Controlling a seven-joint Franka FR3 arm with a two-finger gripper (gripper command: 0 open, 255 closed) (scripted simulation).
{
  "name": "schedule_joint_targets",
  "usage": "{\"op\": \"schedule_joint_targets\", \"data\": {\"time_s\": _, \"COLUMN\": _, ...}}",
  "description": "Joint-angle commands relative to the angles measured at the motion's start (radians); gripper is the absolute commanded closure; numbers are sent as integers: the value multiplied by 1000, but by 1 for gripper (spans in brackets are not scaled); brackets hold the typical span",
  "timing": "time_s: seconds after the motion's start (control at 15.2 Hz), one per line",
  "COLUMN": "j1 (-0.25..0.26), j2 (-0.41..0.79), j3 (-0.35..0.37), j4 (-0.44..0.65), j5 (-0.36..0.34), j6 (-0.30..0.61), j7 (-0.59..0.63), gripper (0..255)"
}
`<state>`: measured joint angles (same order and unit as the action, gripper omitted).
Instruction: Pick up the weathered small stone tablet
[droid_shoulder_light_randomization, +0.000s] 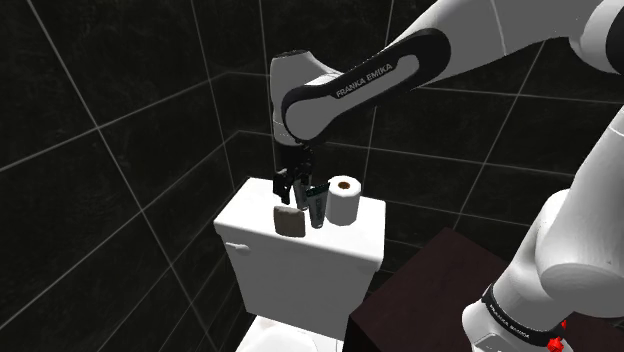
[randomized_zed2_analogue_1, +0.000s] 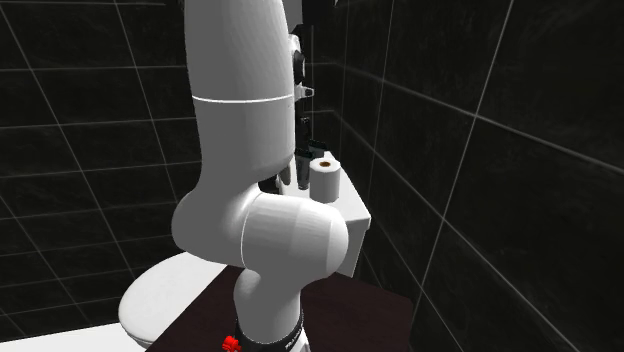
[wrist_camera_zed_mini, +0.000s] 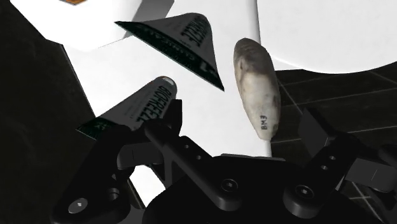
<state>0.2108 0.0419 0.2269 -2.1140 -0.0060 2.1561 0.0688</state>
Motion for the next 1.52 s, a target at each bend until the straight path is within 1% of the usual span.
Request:
{"op": "schedule_joint_targets", "data": {"time_s": 0.0, "j1": 16, "j2": 76, "j3": 13, "j4": 52, "j5": -25, "j6": 19, "j7": 15, "gripper": 0}}
{"op": "schedule_joint_targets", "data": {"time_s": 0.13, "j1": 35, "j2": 146, "j3": 23, "j4": 104, "j5": -51, "j6": 31, "j7": 30, "gripper": 0}}
{"op": "schedule_joint_targets", "data": {"time_s": 0.2, "j1": 38, "j2": 155, "j3": 24, "j4": 111, "j5": -54, "j6": 32, "j7": 31, "gripper": 0}}
{"op": "schedule_joint_targets", "data": {"time_s": 0.66, "j1": 43, "j2": 210, "j3": 18, "j4": 75, "j5": -75, "j6": 122, "j7": 45, "gripper": 0}}
{"op": "schedule_joint_targets", "data": {"time_s": 0.79, "j1": 43, "j2": 210, "j3": 18, "j4": 75, "j5": -75, "j6": 122, "j7": 45, "gripper": 0}}
{"op": "schedule_joint_targets", "data": {"time_s": 0.86, "j1": 43, "j2": 211, "j3": 18, "j4": 76, "j5": -75, "j6": 121, "j7": 45, "gripper": 255}}
{"op": "schedule_joint_targets", "data": {"time_s": 1.45, "j1": 43, "j2": 210, "j3": 18, "j4": 75, "j5": -75, "j6": 122, "j7": 45, "gripper": 255}}
